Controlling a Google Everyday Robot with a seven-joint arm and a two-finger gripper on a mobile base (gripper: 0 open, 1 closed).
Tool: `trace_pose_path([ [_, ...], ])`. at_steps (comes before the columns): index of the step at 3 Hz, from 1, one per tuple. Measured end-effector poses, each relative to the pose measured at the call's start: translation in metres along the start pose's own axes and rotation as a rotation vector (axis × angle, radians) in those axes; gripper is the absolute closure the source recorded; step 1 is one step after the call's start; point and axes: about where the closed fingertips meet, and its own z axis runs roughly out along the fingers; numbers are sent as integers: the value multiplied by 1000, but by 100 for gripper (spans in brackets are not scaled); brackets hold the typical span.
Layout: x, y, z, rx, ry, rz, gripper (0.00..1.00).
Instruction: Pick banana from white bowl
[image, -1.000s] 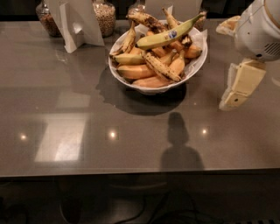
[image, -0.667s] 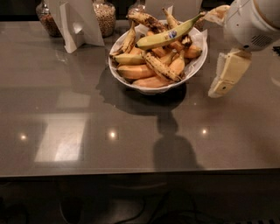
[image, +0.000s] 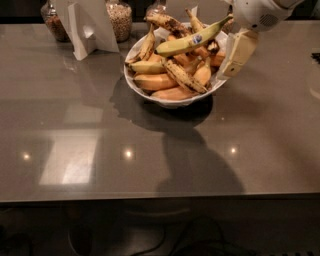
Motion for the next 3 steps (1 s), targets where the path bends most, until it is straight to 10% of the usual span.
trace_pose_path([
  [3,-11,-58,42,18,-94,20,61],
])
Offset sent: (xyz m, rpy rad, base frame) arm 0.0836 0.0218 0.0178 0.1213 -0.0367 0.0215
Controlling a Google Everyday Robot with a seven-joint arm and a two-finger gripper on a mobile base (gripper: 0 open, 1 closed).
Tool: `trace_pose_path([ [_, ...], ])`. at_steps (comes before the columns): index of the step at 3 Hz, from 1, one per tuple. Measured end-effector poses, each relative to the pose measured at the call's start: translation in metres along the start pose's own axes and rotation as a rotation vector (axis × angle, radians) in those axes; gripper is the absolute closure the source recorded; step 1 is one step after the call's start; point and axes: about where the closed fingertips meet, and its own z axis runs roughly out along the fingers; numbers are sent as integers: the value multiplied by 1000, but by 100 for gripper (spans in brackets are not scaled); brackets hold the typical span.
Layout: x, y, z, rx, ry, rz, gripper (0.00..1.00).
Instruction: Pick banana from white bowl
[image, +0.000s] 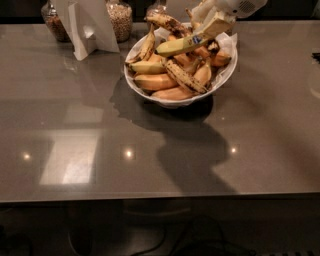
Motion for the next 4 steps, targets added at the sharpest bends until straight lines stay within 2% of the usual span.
trace_pose_path([
  [1,2,2,14,-25,0,4,48],
  [3,2,2,27,-49,3,1,31],
  [4,3,2,29,-51,4,1,34],
])
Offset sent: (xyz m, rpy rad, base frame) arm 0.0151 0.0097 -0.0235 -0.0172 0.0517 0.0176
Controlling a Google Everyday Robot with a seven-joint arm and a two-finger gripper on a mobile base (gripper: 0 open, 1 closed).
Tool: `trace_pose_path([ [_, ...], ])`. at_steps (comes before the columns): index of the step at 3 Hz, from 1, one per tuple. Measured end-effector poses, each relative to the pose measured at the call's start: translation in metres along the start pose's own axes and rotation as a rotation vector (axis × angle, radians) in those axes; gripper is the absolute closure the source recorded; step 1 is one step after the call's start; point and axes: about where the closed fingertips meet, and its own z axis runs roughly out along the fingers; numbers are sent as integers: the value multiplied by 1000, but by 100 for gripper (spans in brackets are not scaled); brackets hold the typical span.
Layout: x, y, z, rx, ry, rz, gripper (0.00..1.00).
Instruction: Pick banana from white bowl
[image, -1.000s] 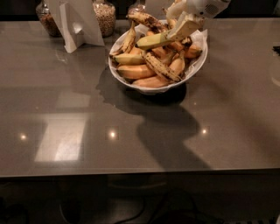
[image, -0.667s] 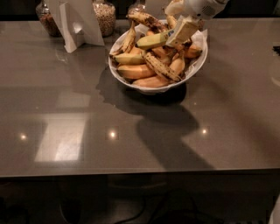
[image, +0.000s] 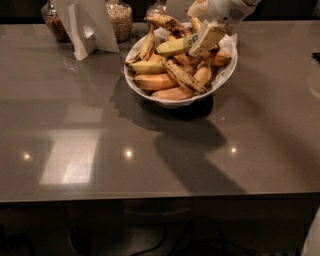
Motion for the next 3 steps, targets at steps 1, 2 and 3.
trace_pose_path([
  [1,4,1,6,-9,10,4,38],
  [2,10,3,12,-17,22,8,38],
  [3,18,7,22,-31,41,14,39],
])
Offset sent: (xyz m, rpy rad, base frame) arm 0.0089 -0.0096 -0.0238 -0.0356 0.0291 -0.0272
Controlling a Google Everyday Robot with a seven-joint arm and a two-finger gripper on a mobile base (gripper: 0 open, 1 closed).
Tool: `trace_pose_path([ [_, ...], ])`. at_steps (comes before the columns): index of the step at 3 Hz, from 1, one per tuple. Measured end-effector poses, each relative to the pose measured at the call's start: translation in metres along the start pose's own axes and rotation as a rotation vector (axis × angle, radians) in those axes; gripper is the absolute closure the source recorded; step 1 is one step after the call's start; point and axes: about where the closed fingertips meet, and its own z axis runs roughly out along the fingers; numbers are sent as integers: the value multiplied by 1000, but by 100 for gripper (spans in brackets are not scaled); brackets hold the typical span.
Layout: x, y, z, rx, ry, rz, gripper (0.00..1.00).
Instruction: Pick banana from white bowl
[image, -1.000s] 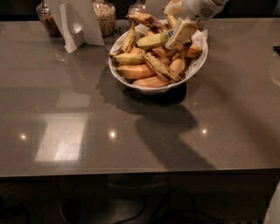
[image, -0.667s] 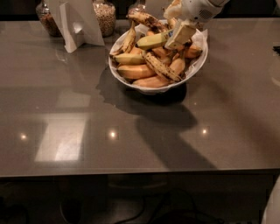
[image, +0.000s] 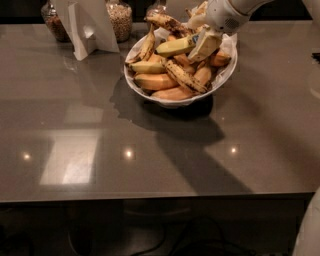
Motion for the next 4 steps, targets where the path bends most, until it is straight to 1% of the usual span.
trace_pose_path([
  [1,5,0,7,-6,13,8,43],
  [2,6,-1,6,-5,18,10,62],
  [3,7,-1,6,7,29,12,85],
  [4,0,-1,-4,22,37,-2,100],
])
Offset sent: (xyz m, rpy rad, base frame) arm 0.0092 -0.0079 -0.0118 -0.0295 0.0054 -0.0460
